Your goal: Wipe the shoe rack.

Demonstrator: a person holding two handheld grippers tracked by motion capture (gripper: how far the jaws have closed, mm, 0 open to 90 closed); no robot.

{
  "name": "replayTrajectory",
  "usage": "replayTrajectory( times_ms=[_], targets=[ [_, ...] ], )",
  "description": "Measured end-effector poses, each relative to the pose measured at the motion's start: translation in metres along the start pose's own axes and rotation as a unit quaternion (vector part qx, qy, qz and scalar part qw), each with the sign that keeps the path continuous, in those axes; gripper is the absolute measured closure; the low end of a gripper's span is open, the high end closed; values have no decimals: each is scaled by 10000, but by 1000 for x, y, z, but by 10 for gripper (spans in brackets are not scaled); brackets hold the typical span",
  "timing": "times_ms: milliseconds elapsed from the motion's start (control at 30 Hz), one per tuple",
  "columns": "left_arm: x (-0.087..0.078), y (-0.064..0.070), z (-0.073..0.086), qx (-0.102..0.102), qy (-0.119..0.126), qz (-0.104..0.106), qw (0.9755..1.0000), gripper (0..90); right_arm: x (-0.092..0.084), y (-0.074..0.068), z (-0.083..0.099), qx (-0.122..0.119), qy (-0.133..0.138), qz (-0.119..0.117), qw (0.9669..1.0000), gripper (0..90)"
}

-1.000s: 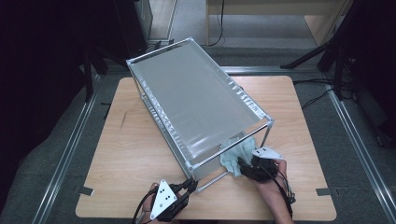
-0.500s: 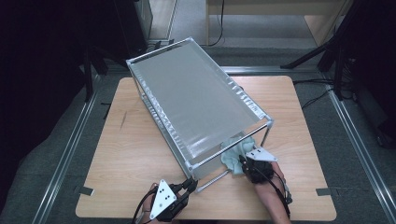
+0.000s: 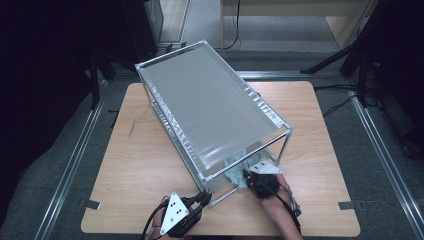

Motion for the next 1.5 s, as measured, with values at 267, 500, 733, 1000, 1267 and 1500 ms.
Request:
replayTrajectory(
  times_ms=[267,500,733,1000,1267,1500],
  targets=[
    [0,-1,0,-20,-4,1,10000,819,3,-66,-1,-580,-8,-806,9951,819],
    [0,-1,0,-21,-1,10,10000,820,1,-13,0,-283,11,88,9996,819],
    [1,-1,0,-43,-11,3,10000,820,-18,59,8,449,178,1104,9927,817],
    [1,-3,0,-36,-9,-16,10000,820,-8,1,5,-125,84,372,9992,817],
    [1,-3,0,-30,-12,-24,10000,820,-3,-81,3,-667,51,-806,9945,813],
    [1,-4,0,-28,2,-10,10000,819,-10,-40,4,-416,24,-588,9974,814]
  ],
)
Point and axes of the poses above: each handheld gripper's, and its own axes: x roughly forward along the jaws, z roughly out of its underside, y roughly to its right, the point moved 2 cm from there along x, roughly forward along the jaws, and after that the axes turned 2 degrees about -x, right-handed, at the moved point
